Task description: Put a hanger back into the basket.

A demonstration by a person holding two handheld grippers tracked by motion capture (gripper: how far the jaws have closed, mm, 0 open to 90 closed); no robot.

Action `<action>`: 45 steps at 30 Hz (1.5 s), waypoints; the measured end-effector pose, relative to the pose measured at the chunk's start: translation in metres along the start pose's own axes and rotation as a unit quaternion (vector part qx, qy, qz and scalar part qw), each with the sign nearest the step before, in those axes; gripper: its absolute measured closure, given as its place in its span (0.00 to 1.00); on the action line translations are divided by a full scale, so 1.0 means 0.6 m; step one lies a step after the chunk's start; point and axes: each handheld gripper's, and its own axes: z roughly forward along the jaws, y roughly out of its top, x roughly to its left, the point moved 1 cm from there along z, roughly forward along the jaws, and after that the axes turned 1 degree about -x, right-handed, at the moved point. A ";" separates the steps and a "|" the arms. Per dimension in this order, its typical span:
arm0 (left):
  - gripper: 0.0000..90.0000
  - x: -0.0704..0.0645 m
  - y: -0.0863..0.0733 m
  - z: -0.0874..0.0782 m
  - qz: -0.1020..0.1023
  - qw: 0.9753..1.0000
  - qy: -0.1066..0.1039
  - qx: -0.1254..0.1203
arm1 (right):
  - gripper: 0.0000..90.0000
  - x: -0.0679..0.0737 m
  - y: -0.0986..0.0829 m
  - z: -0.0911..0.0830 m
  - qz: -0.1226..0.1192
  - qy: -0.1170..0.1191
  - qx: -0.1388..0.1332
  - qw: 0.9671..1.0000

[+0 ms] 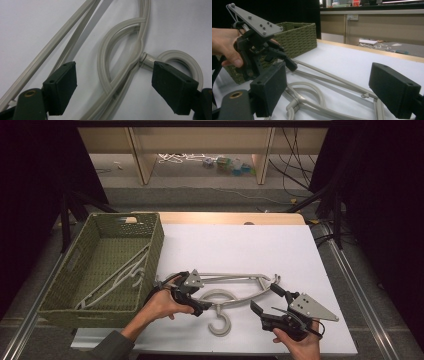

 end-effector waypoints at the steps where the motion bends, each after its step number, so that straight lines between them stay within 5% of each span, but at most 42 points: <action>1: 0.22 -0.005 -0.001 0.006 -0.021 1.000 0.003 -0.020 | 0.17 0.000 0.000 0.000 0.000 0.002 0.004 1.000; 2: 0.22 0.000 -0.003 0.003 0.002 1.000 -0.003 0.001 | 0.17 0.000 0.000 0.001 0.001 0.004 -0.001 1.000; 12: 0.31 -0.003 -0.010 0.013 0.018 1.000 -0.005 0.006 | 0.17 0.003 0.000 0.002 -0.003 0.004 -0.002 1.000; 14: 0.33 -0.002 -0.012 0.013 0.040 0.999 -0.009 0.028 | 0.17 0.003 0.000 0.002 -0.003 0.004 -0.002 1.000; 24: 0.46 0.002 -0.028 0.034 0.018 0.999 -0.017 0.048 | 0.17 0.002 0.000 0.002 -0.008 0.004 0.004 1.000; 26: 0.51 0.006 -0.029 0.036 0.032 0.998 -0.019 0.058 | 0.17 0.003 0.000 0.001 -0.007 0.003 0.014 1.000; 32: 0.71 0.006 -0.030 0.031 0.025 0.998 -0.045 0.043 | 0.18 0.003 0.000 0.002 -0.006 0.006 0.010 1.000; 40: 0.77 0.002 -0.024 0.026 0.052 0.996 -0.052 0.044 | 0.18 0.003 -0.001 0.005 -0.004 0.006 0.000 1.000; 45: 0.79 0.001 -0.016 0.015 0.051 0.996 -0.058 0.042 | 0.18 0.002 0.000 0.003 -0.007 0.003 0.002 1.000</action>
